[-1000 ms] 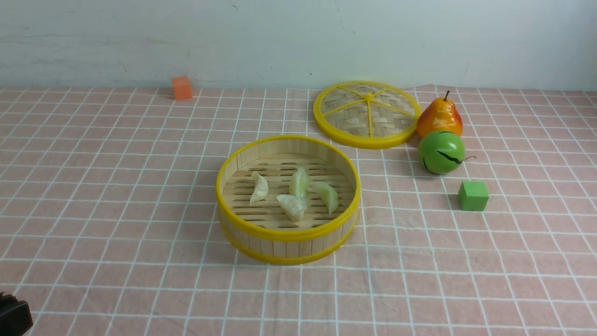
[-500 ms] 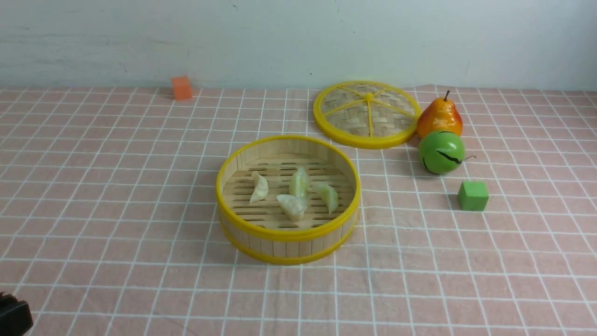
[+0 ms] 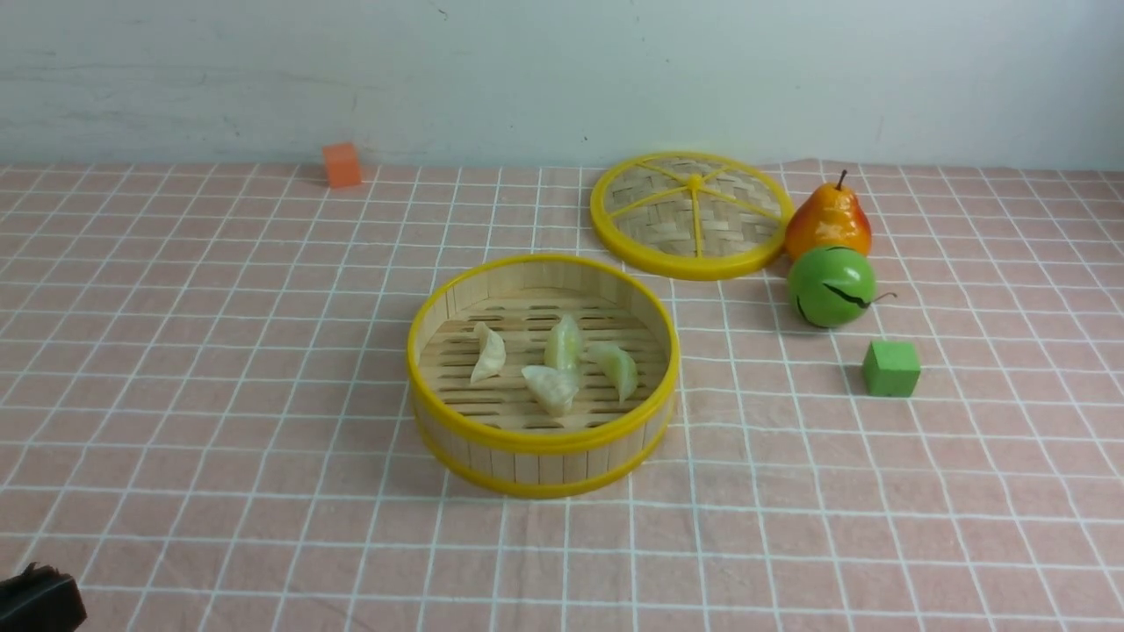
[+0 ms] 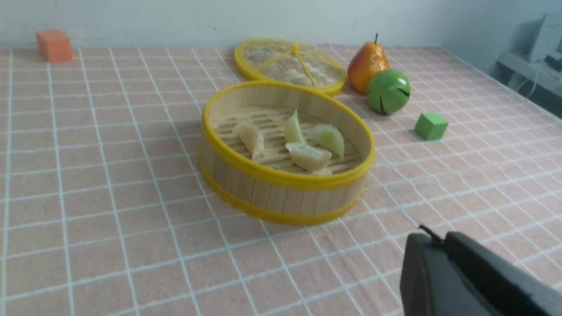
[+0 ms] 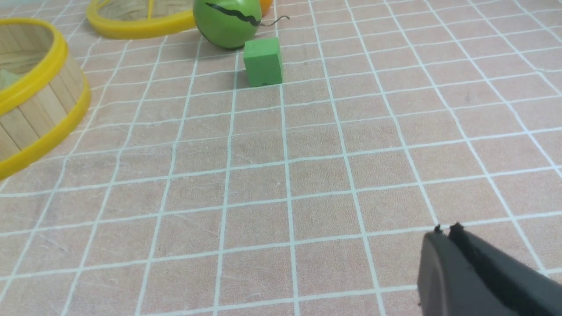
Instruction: Put the dumplings into the steamer on the table with the pink tablecloth.
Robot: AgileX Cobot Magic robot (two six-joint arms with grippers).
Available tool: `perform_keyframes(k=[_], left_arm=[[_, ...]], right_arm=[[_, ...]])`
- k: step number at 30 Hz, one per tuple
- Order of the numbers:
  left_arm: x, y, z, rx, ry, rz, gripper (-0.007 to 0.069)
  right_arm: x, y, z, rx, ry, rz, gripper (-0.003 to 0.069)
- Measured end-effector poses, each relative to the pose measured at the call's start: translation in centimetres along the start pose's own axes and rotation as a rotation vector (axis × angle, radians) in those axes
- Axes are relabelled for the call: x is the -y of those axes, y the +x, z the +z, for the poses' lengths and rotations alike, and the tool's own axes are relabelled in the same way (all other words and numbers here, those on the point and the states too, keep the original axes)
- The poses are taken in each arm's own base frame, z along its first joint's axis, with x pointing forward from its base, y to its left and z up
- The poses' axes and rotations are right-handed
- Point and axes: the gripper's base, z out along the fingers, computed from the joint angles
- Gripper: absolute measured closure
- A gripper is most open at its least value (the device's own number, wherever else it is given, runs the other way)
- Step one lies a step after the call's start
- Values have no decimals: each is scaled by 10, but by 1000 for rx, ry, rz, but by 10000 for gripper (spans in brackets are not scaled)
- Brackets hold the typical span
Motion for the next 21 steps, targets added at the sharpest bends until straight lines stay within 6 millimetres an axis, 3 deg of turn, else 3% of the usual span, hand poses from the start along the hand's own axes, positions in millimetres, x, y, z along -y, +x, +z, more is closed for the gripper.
perform_keyframes(k=[2,8,16,21], left_arm=[[-1,3,1,62,-20,-15,638],[-22,28,7,251,-291,-63,638],[-39,73,9,158,-470,-84,638],[-41,86,10,43,-491,-102,638]], right_arm=[[0,0,0,0,0,0,650],[0,0,0,0,0,0,645],[0,0,0,0,0,0,634],[0,0,0,1,0,1,624]])
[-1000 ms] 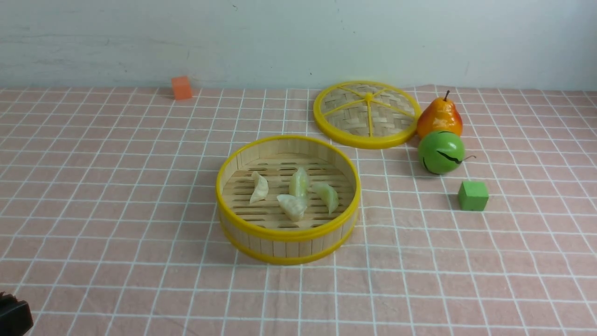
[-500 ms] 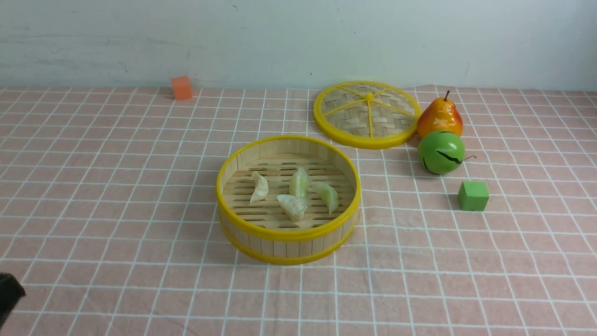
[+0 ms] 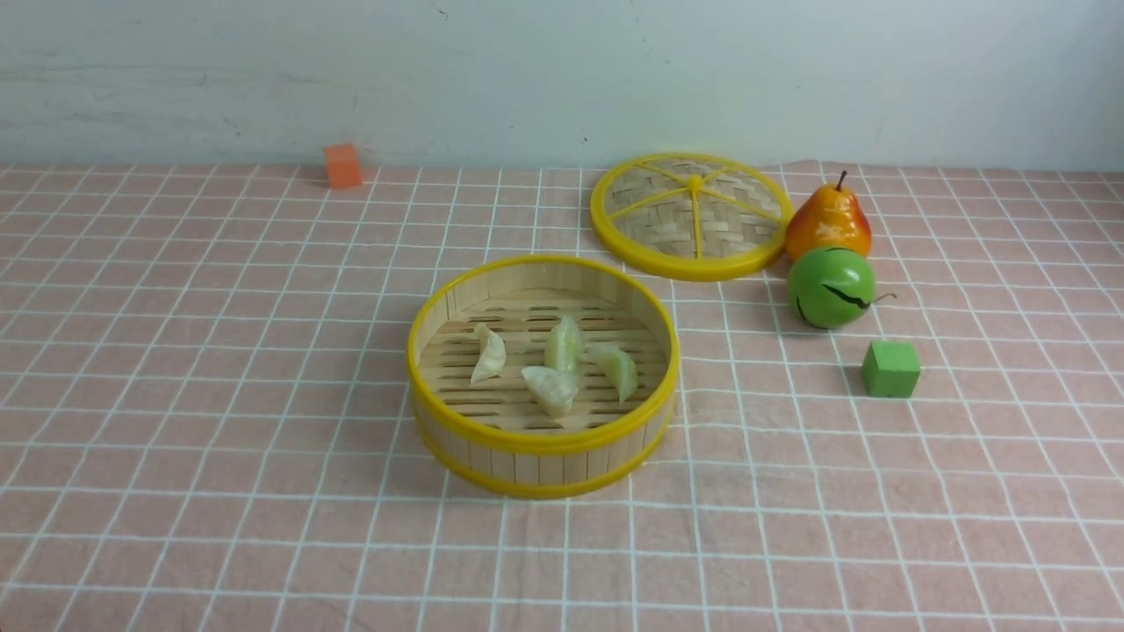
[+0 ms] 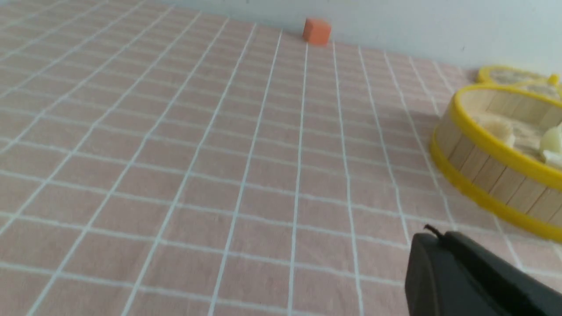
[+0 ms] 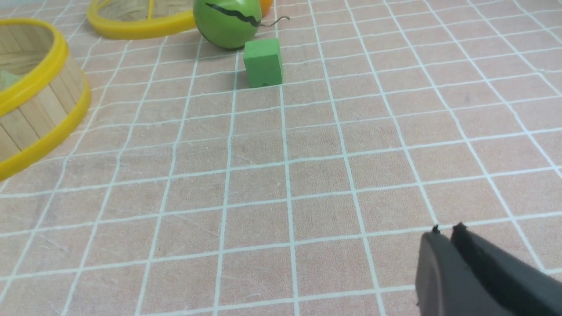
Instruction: Put the dumplings into the steamer on the table with the pink tablecloth.
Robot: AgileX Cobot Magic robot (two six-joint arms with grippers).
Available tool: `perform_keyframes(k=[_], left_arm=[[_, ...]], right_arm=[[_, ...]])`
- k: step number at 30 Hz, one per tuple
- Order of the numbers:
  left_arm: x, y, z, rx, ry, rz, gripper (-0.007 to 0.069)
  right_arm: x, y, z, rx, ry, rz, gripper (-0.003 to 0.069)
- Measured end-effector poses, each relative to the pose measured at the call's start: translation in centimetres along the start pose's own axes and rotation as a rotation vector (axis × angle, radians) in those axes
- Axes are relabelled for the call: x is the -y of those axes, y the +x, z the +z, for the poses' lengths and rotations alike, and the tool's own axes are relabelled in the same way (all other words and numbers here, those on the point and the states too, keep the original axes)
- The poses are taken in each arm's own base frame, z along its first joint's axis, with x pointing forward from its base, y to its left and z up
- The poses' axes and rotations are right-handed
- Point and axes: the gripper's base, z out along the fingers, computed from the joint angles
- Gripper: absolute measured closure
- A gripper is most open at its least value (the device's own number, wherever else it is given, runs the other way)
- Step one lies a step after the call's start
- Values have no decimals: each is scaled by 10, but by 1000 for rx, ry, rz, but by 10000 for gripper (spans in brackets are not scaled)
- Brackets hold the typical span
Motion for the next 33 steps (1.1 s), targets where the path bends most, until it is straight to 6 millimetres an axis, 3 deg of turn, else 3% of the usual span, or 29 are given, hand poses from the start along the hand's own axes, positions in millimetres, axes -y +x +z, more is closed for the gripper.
perform_keyframes(k=[4,33], left_arm=[[-2,10,0,-102,-23,13,638],[-3,11,0,-110,-26,17,638]], right_arm=[[0,0,0,0,0,0,617],[0,0,0,0,0,1,581]])
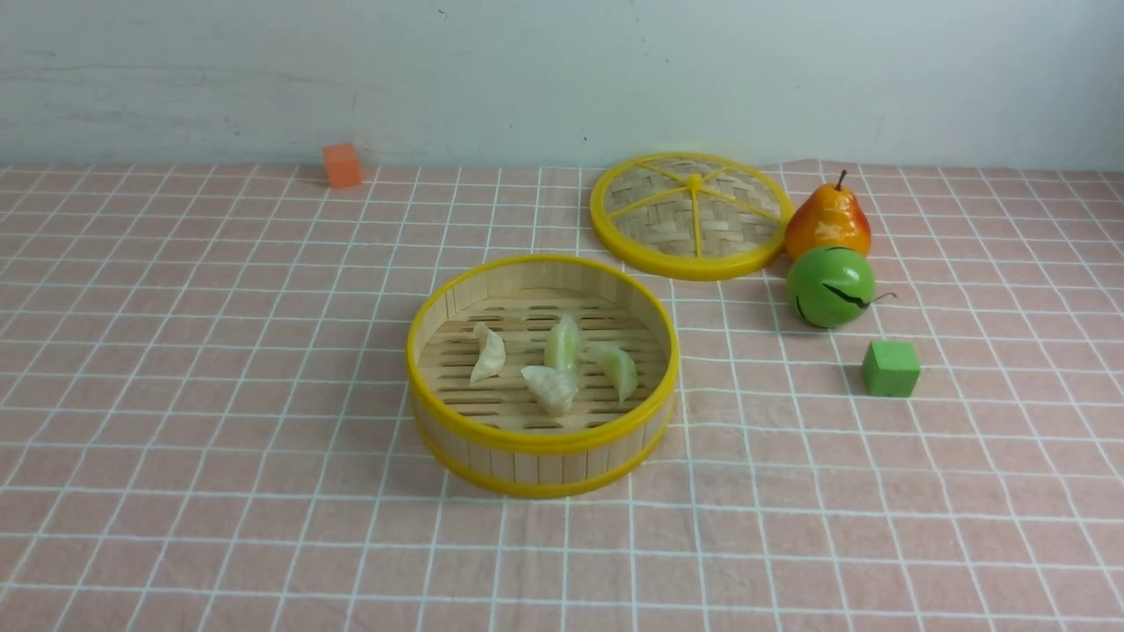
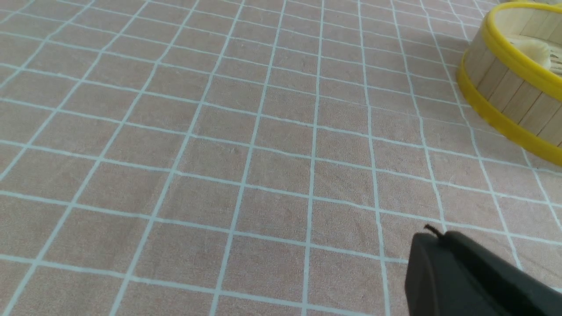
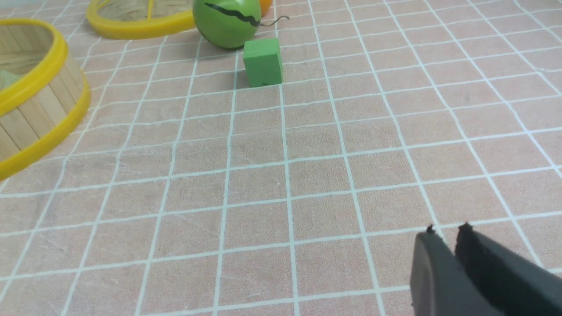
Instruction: Put the dumplings into the steamer on the table with the pink tablecloth.
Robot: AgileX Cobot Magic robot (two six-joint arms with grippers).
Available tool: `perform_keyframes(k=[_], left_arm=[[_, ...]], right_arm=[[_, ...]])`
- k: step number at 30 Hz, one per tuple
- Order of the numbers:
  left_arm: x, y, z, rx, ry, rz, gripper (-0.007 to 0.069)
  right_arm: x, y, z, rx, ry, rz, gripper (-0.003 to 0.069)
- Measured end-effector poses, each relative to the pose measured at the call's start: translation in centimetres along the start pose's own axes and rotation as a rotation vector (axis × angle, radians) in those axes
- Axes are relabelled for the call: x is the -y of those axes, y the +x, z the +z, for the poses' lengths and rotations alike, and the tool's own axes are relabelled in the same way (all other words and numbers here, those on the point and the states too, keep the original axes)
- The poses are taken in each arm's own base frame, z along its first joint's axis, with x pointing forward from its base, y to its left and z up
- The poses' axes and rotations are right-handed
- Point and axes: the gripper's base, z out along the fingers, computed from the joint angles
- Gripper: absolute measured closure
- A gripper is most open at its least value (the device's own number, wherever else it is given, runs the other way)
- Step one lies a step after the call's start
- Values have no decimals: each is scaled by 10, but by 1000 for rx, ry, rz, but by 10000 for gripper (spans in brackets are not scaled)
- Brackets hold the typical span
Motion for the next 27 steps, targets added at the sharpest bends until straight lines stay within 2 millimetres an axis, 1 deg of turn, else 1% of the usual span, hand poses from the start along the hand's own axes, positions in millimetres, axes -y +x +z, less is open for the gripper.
perform_keyframes(k=[27], left_arm=[[0,0,0,0,0,0,629]], right_arm=[[0,0,0,0,0,-1,543]])
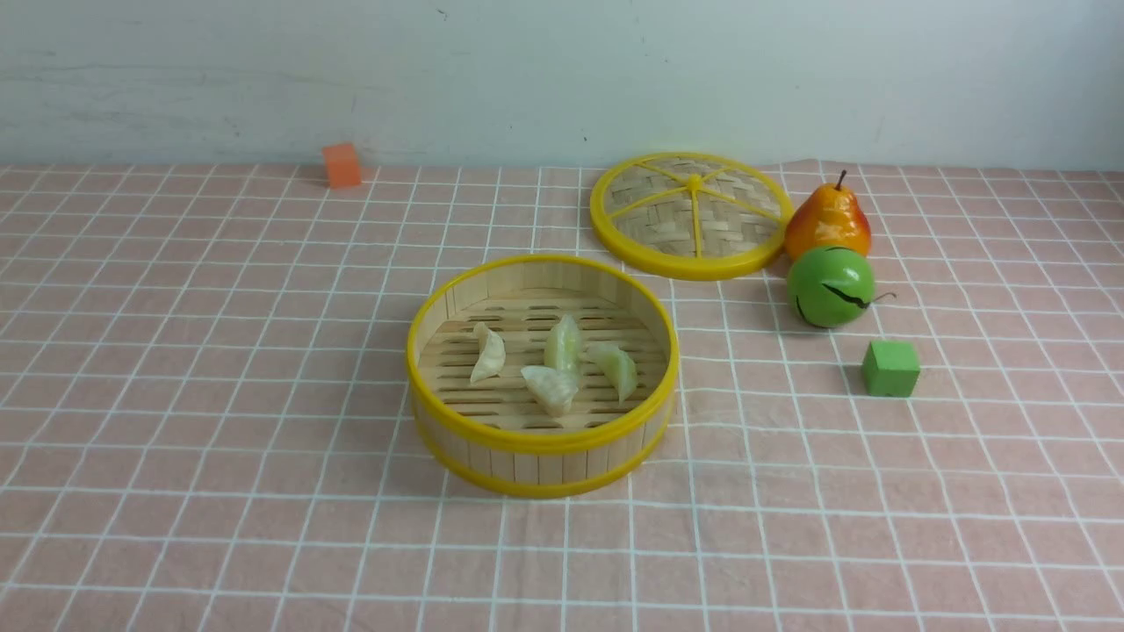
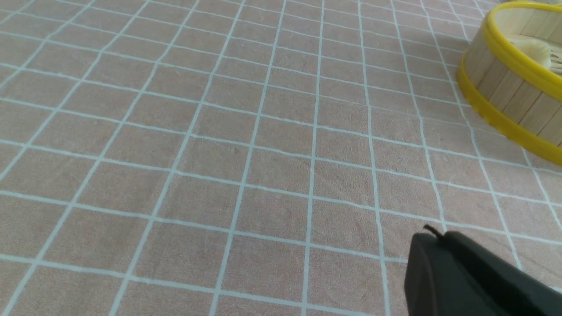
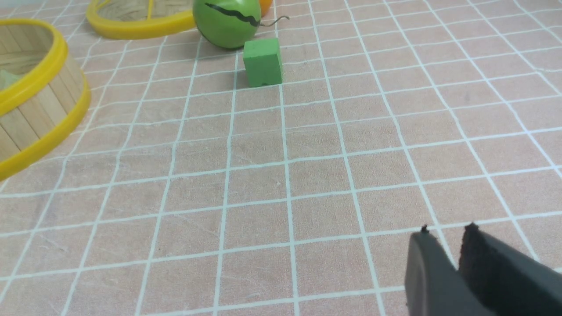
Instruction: Put the dumplings into the steamer on the table with the pink tablecloth.
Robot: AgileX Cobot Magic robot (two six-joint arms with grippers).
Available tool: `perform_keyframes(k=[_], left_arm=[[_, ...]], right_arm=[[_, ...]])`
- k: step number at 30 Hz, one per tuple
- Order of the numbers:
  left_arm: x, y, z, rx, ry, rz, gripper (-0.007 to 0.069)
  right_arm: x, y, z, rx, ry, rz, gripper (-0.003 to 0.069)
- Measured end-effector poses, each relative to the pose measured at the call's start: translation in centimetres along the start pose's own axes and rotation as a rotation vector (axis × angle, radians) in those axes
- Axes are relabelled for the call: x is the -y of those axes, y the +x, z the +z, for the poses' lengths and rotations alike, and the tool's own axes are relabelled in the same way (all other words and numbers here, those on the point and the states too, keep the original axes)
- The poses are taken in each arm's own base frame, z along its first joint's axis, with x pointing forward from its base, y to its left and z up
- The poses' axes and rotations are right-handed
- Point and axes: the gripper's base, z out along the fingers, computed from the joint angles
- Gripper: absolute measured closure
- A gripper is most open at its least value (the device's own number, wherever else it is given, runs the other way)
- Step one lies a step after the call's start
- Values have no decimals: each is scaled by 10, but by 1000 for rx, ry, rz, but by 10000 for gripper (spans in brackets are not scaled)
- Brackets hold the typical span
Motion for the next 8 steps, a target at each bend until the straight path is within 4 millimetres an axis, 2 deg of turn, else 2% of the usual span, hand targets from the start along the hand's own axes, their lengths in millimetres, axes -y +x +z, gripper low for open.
perform_keyframes(k=[8], left_arm=[[0,0,0,0,0,0,623]], right_arm=[[0,0,0,0,0,0,529]])
